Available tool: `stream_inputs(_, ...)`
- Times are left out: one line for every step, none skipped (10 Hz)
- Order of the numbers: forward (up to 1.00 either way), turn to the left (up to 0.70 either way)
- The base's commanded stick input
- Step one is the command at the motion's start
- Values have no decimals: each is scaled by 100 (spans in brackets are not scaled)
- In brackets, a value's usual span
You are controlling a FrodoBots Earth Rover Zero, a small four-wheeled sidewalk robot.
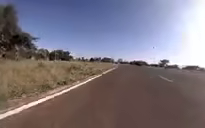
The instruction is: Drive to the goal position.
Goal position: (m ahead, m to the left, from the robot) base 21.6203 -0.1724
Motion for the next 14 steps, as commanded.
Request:
stream_inputs(100, 0)
stream_inputs(100, 0)
stream_inputs(100, 0)
stream_inputs(100, 0)
stream_inputs(100, 0)
stream_inputs(100, -2)
stream_inputs(100, -13)
stream_inputs(100, -22)
stream_inputs(100, -29)
stream_inputs(100, -34)
stream_inputs(100, -36)
stream_inputs(100, -23)
stream_inputs(100, -9)
stream_inputs(100, 0)
